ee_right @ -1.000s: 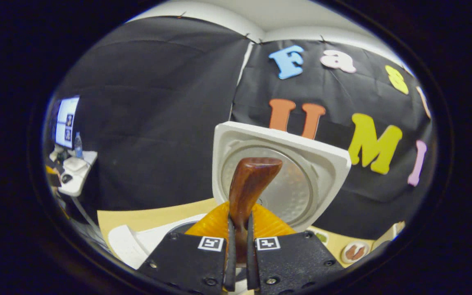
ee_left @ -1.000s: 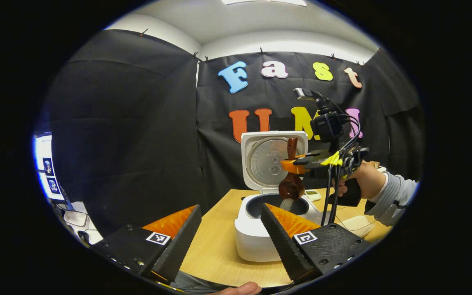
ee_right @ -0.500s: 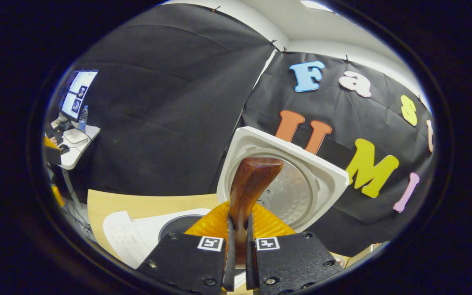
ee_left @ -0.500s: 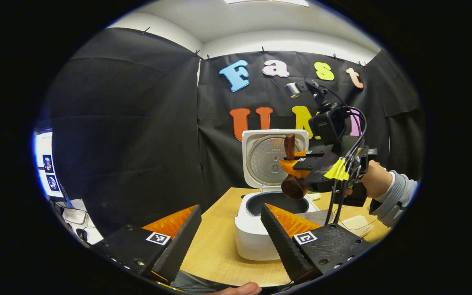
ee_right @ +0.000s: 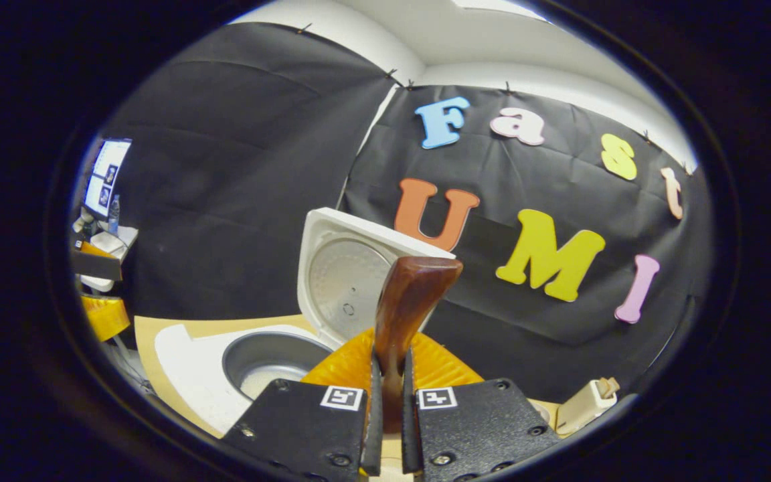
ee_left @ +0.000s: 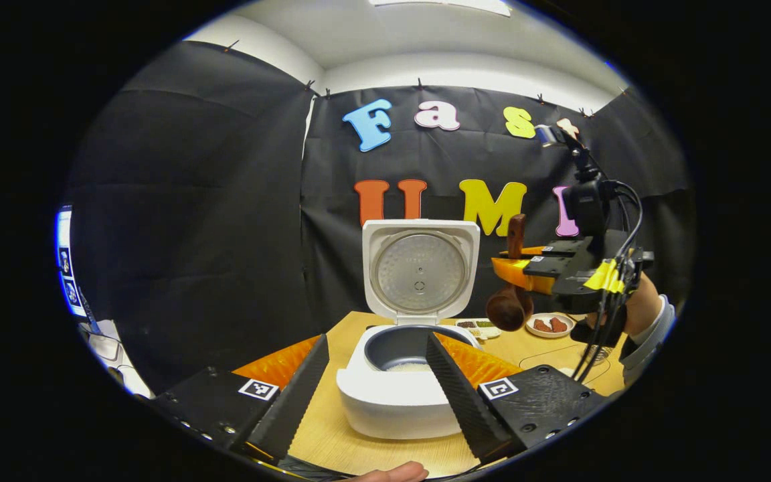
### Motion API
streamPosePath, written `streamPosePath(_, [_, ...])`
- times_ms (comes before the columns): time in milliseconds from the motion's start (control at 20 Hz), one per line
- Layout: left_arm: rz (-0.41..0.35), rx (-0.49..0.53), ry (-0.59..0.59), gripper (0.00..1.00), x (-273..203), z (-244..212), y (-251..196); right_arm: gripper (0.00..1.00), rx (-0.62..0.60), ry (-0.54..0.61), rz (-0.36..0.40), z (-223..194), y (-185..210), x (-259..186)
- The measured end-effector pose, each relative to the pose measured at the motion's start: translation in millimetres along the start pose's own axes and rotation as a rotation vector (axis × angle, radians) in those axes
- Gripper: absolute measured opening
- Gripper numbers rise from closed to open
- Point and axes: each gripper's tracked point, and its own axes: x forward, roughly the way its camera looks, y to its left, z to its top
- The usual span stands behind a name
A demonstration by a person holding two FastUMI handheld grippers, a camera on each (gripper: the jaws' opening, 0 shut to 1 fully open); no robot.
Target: Close the left gripper, press the button to open the rice cooker; take a wooden spoon from the chopstick holder with the right hand, scoop a spoonful of rice and pour it into the rice cooker, then put the wooden spoon back into the chopstick holder.
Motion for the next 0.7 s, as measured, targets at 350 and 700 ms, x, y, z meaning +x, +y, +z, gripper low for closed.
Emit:
streamPosePath(350, [-0.047,-0.013,-0.014,0.93,19,5,-45,0.17,0.095,0.007,-0.120,-21,-78,-56])
streamPosePath(700, [-0.076,0.000,-0.019,0.94,22,7,-79,0.17,0.212,0.011,-0.213,-50,-142,-102])
